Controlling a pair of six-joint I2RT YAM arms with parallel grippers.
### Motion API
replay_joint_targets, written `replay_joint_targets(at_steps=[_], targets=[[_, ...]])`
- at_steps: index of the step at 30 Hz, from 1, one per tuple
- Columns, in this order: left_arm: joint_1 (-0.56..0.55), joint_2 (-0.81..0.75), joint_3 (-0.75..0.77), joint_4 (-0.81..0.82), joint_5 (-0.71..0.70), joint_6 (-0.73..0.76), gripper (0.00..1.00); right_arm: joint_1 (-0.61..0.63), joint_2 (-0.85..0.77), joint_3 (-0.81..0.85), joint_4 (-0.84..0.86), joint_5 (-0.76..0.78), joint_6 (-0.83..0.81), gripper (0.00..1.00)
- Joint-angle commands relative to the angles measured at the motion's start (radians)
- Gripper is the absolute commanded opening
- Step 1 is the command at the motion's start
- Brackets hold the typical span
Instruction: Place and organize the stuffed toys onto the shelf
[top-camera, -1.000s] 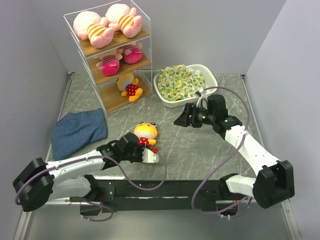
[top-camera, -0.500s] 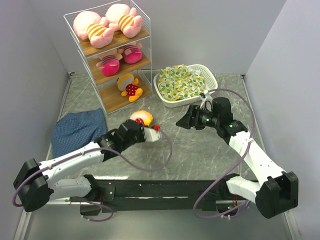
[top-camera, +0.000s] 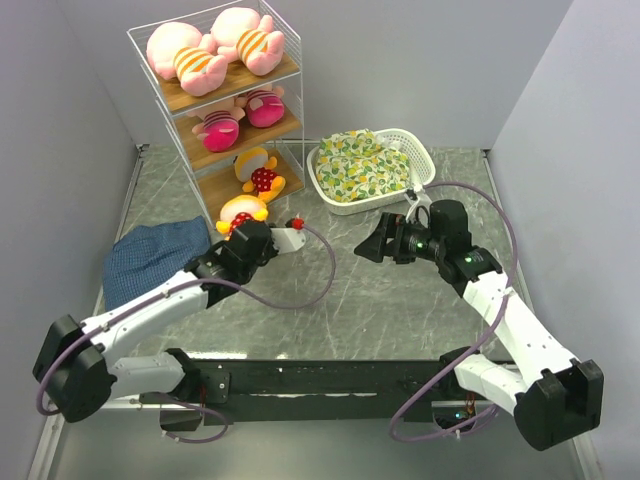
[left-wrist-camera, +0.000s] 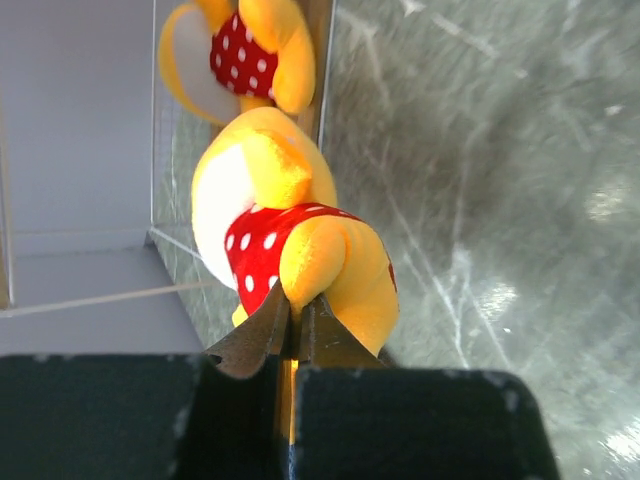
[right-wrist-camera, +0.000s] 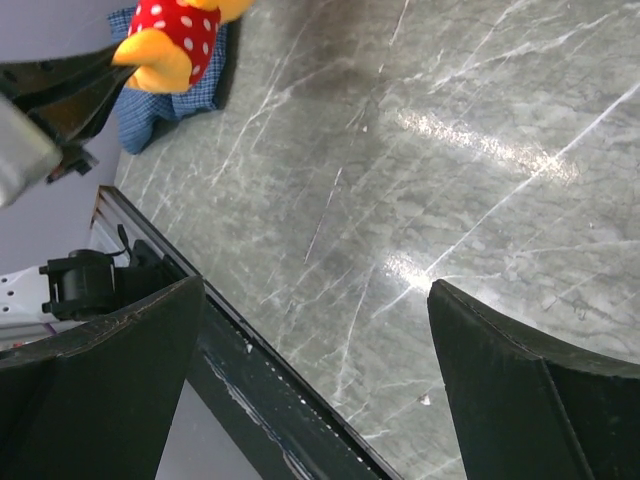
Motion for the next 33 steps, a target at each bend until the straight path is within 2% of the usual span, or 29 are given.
replay_joint_targets(at_steps=[1, 13, 19, 33], targets=[[0.067, 0.062, 0.057, 0.053, -0.028, -0.004, 0.01, -0.006, -0.043, 0.039, -0.005, 0.014, 0.009, 1.00], [0.178, 0.358, 0.196, 0.157, -0.039, 0.063, 0.01, -0.007, -0.060, 0.053, -0.025, 0.025, 0.010, 1.00], [0.216, 0.513, 0.304, 0.159, -0.071, 0.097, 0.01, -0.007, -0.056, 0.062, -0.031, 0.028, 0.006, 1.00], [0.301, 0.728, 0.460, 0.272, -0.069, 0.214, 0.01, -0.007, -0.042, 0.067, -0.011, 0.014, 0.008, 1.00]])
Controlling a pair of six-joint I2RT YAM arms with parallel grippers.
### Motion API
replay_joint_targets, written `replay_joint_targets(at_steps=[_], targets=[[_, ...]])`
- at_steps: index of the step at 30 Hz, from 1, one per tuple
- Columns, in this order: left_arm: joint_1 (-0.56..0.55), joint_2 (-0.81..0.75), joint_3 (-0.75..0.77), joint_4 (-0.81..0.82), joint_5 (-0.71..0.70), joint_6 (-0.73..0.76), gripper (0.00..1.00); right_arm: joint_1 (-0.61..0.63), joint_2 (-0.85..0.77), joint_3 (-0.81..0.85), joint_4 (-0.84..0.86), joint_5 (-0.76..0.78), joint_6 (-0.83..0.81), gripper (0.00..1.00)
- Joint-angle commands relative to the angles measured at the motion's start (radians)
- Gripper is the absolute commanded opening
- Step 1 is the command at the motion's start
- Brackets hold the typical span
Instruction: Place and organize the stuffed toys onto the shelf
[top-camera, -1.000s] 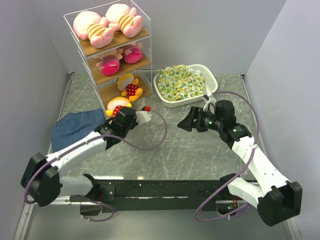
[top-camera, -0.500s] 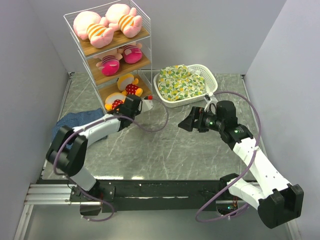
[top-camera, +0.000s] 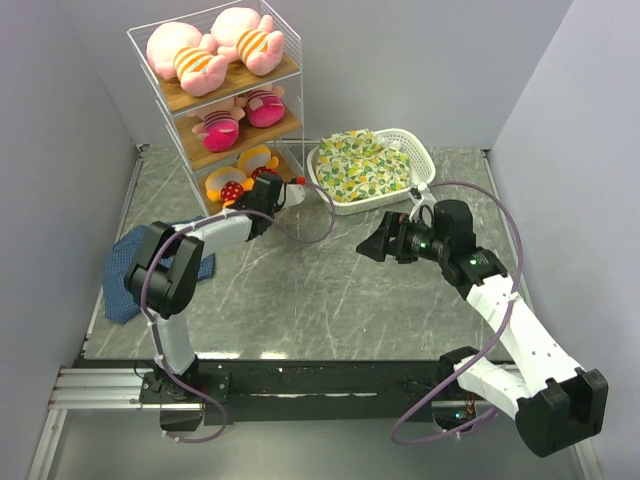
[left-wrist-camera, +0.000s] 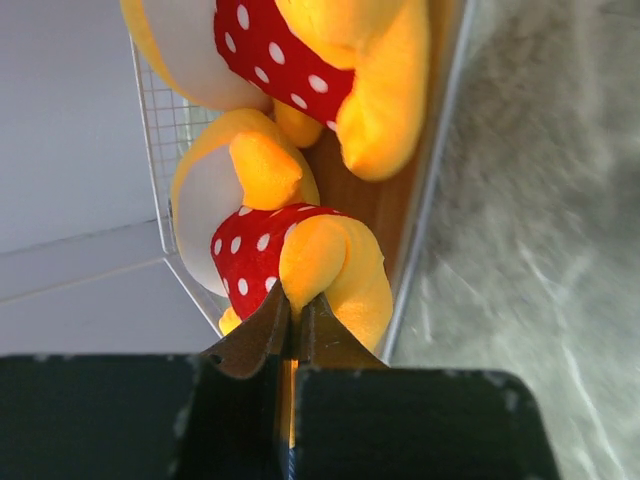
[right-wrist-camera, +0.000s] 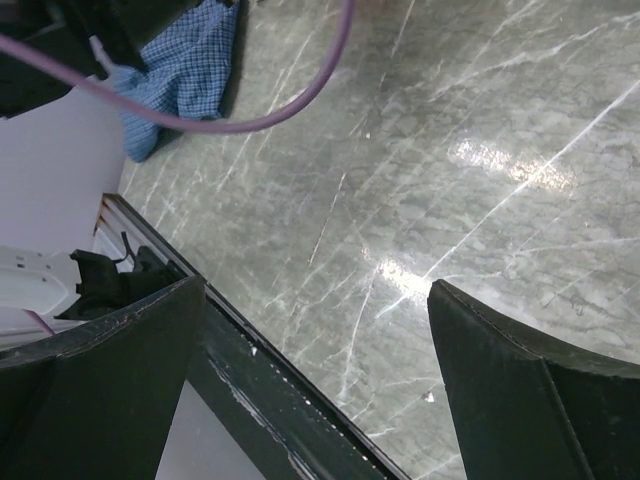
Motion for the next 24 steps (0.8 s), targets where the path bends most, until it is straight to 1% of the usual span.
replay_joint_targets(at_steps=[1, 4, 6, 9, 11, 12, 17, 18, 19, 20, 21, 24], targets=[[0.026, 0.050, 0.089, 0.058, -0.013, 0.041, 0.02, -0.006, -0.004, 0.049, 0.028, -0.007, 0.001, 1.00], [0.039, 0.079, 0.108, 0.064, -0.010, 0.055, 0.01, -0.007, -0.001, 0.049, 0.035, -0.011, 0.003, 1.00], [0.045, 0.095, 0.114, 0.061, -0.010, 0.058, 0.04, -0.007, 0.000, 0.046, 0.043, -0.013, 0.003, 1.00], [0.045, 0.099, 0.111, 0.057, -0.001, 0.052, 0.24, -0.007, 0.003, 0.044, 0.054, -0.015, 0.004, 1.00], [0.046, 0.098, 0.112, 0.035, 0.002, 0.043, 0.33, -0.007, 0.005, 0.046, 0.057, -0.021, 0.004, 1.00], [0.048, 0.092, 0.109, 0.034, 0.014, 0.043, 0.45, -0.007, 0.007, 0.047, 0.057, -0.022, 0.004, 1.00], [0.042, 0.049, 0.114, -0.002, 0.054, -0.003, 0.59, -0.007, -0.003, 0.043, 0.059, -0.030, 0.009, 1.00], [0.037, 0.026, 0.114, -0.002, 0.062, -0.021, 0.77, -0.007, -0.004, 0.044, 0.055, -0.033, 0.009, 1.00], [0.030, 0.014, 0.114, -0.028, 0.074, -0.029, 0.80, -0.007, -0.006, 0.046, 0.046, -0.036, 0.009, 1.00], [0.026, 0.001, 0.121, -0.051, 0.079, -0.038, 1.00, -0.007, -0.010, 0.050, 0.042, -0.036, 0.009, 1.00], [0.020, -0.023, 0.123, -0.061, 0.083, -0.063, 0.97, -0.007, -0.013, 0.052, 0.037, -0.036, 0.007, 1.00], [-0.006, -0.094, 0.117, -0.104, 0.128, -0.132, 0.96, -0.007, -0.038, 0.061, 0.017, -0.021, 0.010, 1.00]])
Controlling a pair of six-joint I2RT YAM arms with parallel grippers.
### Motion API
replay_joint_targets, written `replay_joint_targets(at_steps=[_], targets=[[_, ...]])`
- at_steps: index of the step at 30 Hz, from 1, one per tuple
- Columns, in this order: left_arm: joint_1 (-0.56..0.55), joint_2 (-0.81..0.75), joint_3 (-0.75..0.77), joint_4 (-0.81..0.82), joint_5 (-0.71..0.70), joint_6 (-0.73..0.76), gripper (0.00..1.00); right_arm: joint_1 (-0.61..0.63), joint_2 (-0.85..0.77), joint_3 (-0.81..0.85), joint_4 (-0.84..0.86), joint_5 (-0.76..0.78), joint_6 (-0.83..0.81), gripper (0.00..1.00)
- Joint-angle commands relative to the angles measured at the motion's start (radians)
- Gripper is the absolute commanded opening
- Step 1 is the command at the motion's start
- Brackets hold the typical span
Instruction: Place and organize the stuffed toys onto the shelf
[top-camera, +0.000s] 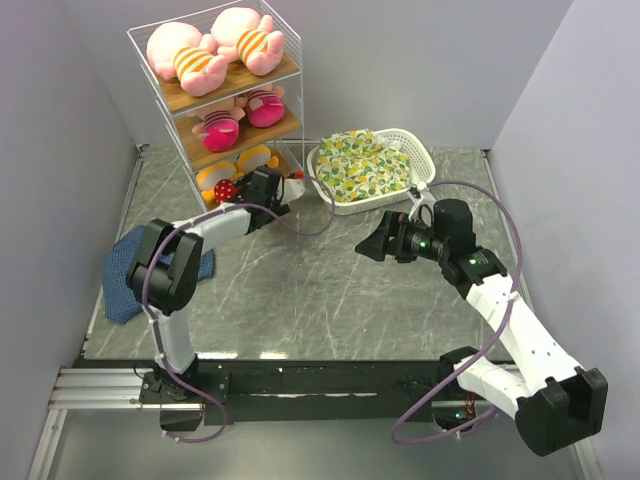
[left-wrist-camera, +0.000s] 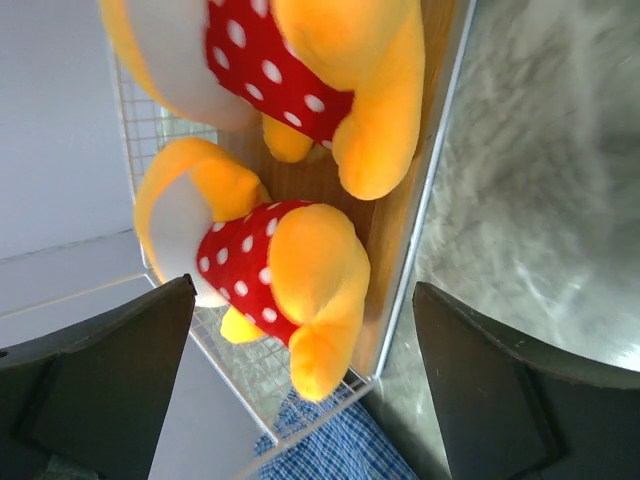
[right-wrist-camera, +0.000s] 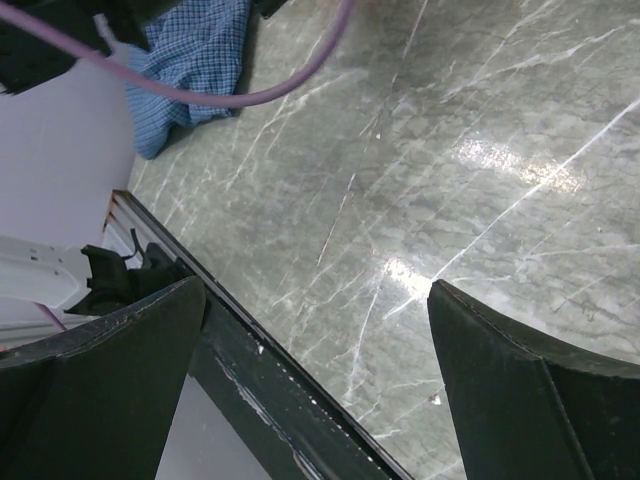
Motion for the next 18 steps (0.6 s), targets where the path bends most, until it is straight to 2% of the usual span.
replay_joint_targets(at_steps=[1, 9, 11, 12, 14, 18], targets=[[-0.054, -0.164, 0.036, -0.055, 0.104, -0.125, 0.97, -0.007, -0.049, 0.059, -0.003, 0.004, 0.011, 1.00], [-0.183, -0.430, -0.019, -0.152, 0.346, -0.411, 0.96, -0.007, -0.118, 0.100, -0.077, 0.026, 0.029, 1.00], [-0.203, -0.539, -0.066, -0.126, 0.414, -0.479, 0.96, -0.005, -0.131, 0.126, -0.120, 0.043, 0.017, 1.00], [-0.204, -0.578, -0.083, -0.109, 0.475, -0.573, 0.96, -0.006, -0.138, 0.134, -0.132, 0.052, 0.018, 1.00], [-0.204, -0.686, -0.132, -0.061, 0.514, -0.667, 0.96, -0.004, -0.157, 0.154, -0.164, 0.084, 0.025, 1.00], [-0.203, -0.860, -0.229, 0.029, 0.696, -0.917, 0.97, -0.006, -0.204, 0.169, -0.176, 0.127, 0.052, 1.00]])
